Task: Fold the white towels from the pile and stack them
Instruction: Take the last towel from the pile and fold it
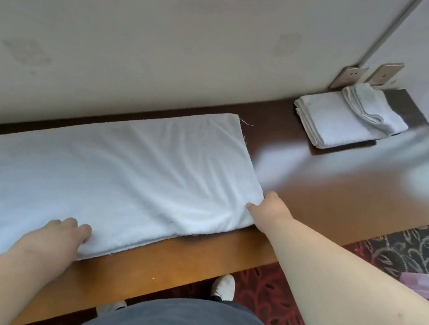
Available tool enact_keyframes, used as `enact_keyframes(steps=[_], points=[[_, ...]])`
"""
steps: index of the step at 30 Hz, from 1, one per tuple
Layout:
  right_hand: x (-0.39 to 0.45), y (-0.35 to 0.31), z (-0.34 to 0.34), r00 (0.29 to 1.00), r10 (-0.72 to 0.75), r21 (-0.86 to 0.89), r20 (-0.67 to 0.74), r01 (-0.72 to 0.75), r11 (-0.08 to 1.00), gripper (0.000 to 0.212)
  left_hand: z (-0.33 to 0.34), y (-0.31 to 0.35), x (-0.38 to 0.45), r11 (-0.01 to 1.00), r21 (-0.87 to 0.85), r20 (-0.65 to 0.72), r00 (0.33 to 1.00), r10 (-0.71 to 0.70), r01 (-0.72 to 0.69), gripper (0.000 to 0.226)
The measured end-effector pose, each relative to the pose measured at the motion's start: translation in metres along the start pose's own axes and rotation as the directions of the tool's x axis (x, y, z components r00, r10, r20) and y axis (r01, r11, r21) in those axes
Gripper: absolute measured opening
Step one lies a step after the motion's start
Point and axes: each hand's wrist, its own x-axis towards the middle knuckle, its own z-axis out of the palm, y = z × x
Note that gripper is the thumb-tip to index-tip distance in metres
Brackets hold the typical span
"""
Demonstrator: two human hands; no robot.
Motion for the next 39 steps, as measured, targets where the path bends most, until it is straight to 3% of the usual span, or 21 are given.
enact_keyframes(steps=[5,10,12,14,15,17,20,22,25,27,29,31,36,39], points=[[0.019,0.012,-0.010,0.992,-0.124,-0.052,0.027,0.125,0.991,0.030,-0.001,-0.004,-0.010,0.995,0.013,0.081,0.992,-0.097,0.096,0.020],[0.024,0.006,-0.019,0.992,-0.112,-0.133,0.048,0.118,0.984,0.045,0.007,-0.004,-0.017,0.987,-0.038,0.065,0.986,-0.156,0.159,0.033],[0.020,-0.001,-0.024,0.977,-0.205,-0.240,-0.058,0.186,0.953,0.056,0.015,-0.003,-0.020,0.975,-0.126,0.044,0.983,-0.180,0.184,0.044],[0.012,-0.009,-0.021,0.879,-0.462,-0.413,-0.123,0.378,0.829,0.055,0.026,-0.004,-0.027,0.953,-0.239,0.011,0.982,-0.188,0.186,0.051],[0.005,-0.013,-0.016,0.806,-0.585,-0.456,-0.091,0.489,0.744,0.051,0.030,-0.005,-0.032,0.941,-0.280,0.005,0.981,-0.195,0.188,0.058],[-0.012,-0.023,0.001,0.707,-0.699,-0.458,0.108,0.659,0.596,0.047,0.041,-0.010,-0.042,0.919,-0.329,0.014,0.974,-0.225,0.217,0.069],[-0.036,-0.033,0.031,0.689,-0.608,-0.490,0.393,0.717,0.496,0.053,0.057,-0.022,-0.055,0.883,-0.378,0.037,0.958,-0.284,0.276,0.075],[-0.046,-0.046,0.040,0.762,-0.511,-0.593,0.398,0.639,0.491,0.053,0.067,-0.033,-0.062,0.878,-0.408,0.030,0.965,-0.262,0.251,0.077],[-0.066,-0.081,0.051,0.852,-0.401,-0.726,0.336,0.506,0.467,0.032,0.076,-0.055,-0.073,0.858,-0.453,-0.001,0.963,-0.270,0.240,0.072],[-0.084,-0.107,0.066,0.863,-0.381,-0.751,0.332,0.486,0.447,0.024,0.084,-0.074,-0.078,0.836,-0.477,0.025,0.955,-0.296,0.272,0.064],[-0.106,-0.130,0.093,0.819,-0.439,-0.694,0.368,0.557,0.457,0.034,0.092,-0.096,-0.083,0.797,-0.502,0.090,0.937,-0.339,0.336,0.053],[-0.132,-0.148,0.125,0.757,-0.509,-0.608,0.409,0.643,0.467,0.044,0.099,-0.116,-0.084,0.701,-0.595,0.153,0.912,-0.380,0.392,0.046],[-0.184,-0.186,0.205,0.654,-0.635,-0.472,0.412,0.749,0.465,0.045,0.109,-0.155,-0.074,0.144,-0.865,0.348,0.781,-0.518,0.481,0.066],[-0.204,-0.207,0.237,0.613,-0.675,-0.424,0.410,0.783,0.454,0.044,0.114,-0.169,-0.069,-0.041,-0.883,0.424,0.758,-0.496,0.467,0.071]])
